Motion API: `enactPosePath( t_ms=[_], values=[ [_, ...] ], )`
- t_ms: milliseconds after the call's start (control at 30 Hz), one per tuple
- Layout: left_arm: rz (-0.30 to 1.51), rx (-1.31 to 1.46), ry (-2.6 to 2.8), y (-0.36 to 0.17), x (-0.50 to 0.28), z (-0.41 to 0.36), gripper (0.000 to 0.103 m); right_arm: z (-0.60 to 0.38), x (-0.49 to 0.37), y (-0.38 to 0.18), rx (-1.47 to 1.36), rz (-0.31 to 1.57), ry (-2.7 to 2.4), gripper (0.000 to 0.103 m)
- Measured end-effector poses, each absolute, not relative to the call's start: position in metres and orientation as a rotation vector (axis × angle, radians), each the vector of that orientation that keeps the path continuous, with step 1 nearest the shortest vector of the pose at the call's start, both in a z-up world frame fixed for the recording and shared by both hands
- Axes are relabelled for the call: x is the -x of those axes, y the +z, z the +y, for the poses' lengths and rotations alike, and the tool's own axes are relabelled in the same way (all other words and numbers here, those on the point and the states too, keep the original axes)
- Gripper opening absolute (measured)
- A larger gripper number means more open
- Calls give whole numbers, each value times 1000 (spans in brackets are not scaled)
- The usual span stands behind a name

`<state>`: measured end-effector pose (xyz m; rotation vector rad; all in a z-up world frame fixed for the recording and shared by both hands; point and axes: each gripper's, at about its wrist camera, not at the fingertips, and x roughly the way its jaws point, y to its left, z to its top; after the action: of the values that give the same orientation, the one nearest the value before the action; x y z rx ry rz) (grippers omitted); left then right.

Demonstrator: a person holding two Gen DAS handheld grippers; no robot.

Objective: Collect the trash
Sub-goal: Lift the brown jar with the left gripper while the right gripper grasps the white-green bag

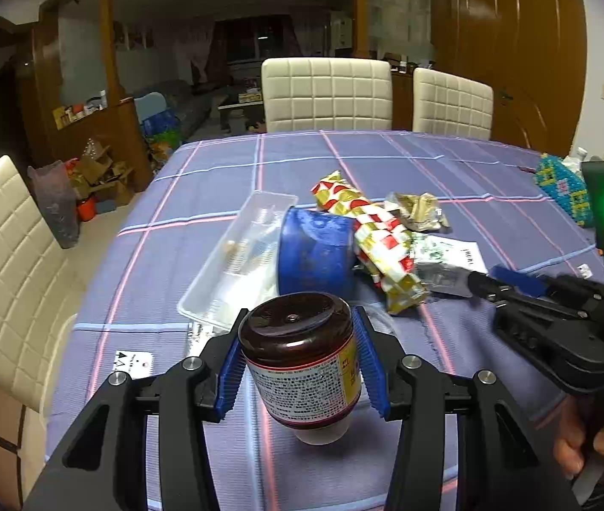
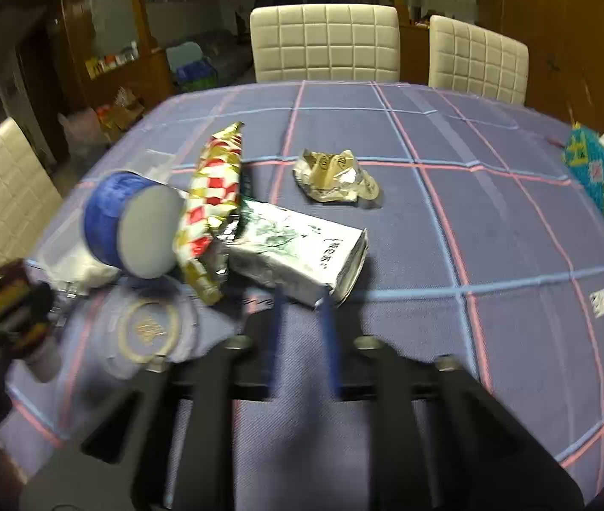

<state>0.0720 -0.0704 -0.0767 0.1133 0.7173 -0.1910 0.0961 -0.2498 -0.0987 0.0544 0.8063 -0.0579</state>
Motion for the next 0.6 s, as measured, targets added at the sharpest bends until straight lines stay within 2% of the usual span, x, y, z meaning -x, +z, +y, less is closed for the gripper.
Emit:
enactPosePath(
  t_ms=[33, 67, 200, 433, 500, 533, 567, 600],
  values=[
    [722, -117, -182, -78, -75, -69, 46, -250, -94, -96, -52, 759, -59, 95],
    [723, -119, -173, -79, -77, -68, 46, -250, -95, -94, -38, 735, -71, 100],
    [720, -115, -129, -86, -90, -59, 46, -251, -115, -93, 4, 742, -74, 100],
    [758, -102, -121, -99, -108, -57, 46, -265, -166, -126, -70, 939, 59, 100],
    [762, -106, -123, -100, -110, -60, 46, -262, -167, -133, -74, 971, 76, 87],
    [761, -109, -124, -101, -109, -61, 46, -256, -161, -133, -29, 947, 57, 67],
    [763, -111, -126, -101, -108, -62, 46, -252, -159, -131, -14, 942, 69, 60],
    [767, -109, -128, -102, -109, -62, 46, -250, -155, -130, -23, 935, 92, 57]
  ],
)
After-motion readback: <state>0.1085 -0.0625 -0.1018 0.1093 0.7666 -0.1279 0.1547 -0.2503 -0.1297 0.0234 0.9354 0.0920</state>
